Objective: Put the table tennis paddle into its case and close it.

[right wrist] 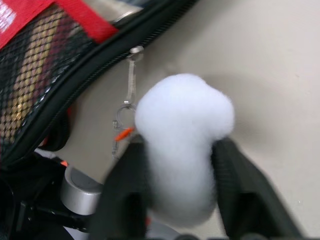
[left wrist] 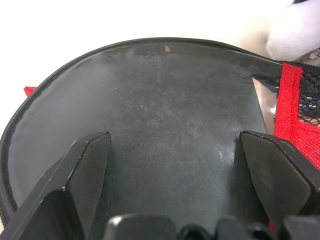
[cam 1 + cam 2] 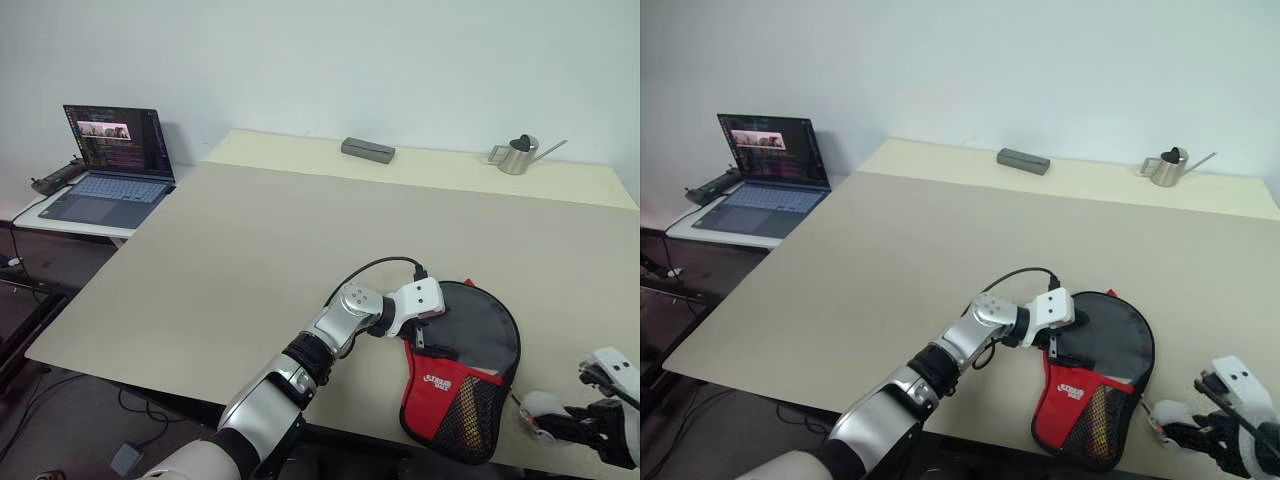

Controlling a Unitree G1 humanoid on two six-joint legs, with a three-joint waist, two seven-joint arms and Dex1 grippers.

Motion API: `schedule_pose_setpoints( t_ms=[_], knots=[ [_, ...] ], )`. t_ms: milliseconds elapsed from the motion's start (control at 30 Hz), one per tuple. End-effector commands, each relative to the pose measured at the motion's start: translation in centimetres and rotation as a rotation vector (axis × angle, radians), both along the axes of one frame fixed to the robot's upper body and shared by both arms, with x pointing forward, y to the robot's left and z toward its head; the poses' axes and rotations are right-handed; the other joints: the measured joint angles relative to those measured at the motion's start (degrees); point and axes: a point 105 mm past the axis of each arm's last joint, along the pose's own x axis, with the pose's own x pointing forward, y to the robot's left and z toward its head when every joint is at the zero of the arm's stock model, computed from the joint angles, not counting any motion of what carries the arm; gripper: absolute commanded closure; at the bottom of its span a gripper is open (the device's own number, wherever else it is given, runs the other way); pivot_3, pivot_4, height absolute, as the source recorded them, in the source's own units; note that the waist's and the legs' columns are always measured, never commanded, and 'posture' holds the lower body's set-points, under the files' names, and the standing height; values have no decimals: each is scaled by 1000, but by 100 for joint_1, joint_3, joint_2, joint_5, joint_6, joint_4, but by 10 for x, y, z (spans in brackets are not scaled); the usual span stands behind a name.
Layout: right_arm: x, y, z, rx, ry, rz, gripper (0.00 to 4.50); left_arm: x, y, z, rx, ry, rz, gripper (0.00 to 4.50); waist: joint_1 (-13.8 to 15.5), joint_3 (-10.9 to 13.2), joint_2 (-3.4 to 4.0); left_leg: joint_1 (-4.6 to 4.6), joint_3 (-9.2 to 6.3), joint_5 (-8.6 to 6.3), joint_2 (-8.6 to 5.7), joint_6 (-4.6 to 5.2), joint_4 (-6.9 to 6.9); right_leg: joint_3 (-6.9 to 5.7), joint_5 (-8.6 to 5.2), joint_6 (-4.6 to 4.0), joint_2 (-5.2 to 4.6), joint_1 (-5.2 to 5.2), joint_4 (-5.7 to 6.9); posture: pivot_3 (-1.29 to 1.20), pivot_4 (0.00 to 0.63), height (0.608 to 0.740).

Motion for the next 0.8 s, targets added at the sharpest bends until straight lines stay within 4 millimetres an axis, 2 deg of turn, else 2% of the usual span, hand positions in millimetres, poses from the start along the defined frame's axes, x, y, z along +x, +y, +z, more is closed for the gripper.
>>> schedule_pose_setpoints(
  t_ms=[33, 67, 200, 367, 800],
  knots=[
    [4, -6, 9, 10, -54, -31, 1363, -14, 27, -62, 235, 107, 16, 0, -9, -1, -1, 0, 0, 0, 0, 0, 0, 0, 0, 0, 0, 0, 0, 0, 150, 740],
    [6, -4, 14, 25, -78, -12, 998, -14, 27, -62, 235, 107, 16, 0, -16, -1, -1, 1, 0, 0, 0, 0, 0, 1, 0, 0, 0, 0, 0, 0, 150, 740],
    [17, -7, 32, 60, -193, 13, 998, -14, 26, -62, 233, 105, 14, 0, -49, -2, -2, 8, 2, 0, 0, 0, 0, 1, -3, 6, 0, 7, 2, 0, 150, 740],
    [27, -4, 49, 103, -229, 32, 998, -14, 26, -61, 232, 103, 12, 0, -65, -2, -4, 16, 6, 0, 0, 0, 0, 4, -3, 8, 0, 12, 2, 0, 150, 740],
    [23, -12, 17, 26, -102, -18, 998, -12, 25, -61, 230, 101, 17, 0, -58, -7, -9, 14, 4, 0, -1, 0, 0, 5, -3, 8, -6, 12, 1, 0, 150, 740]
  ],
)
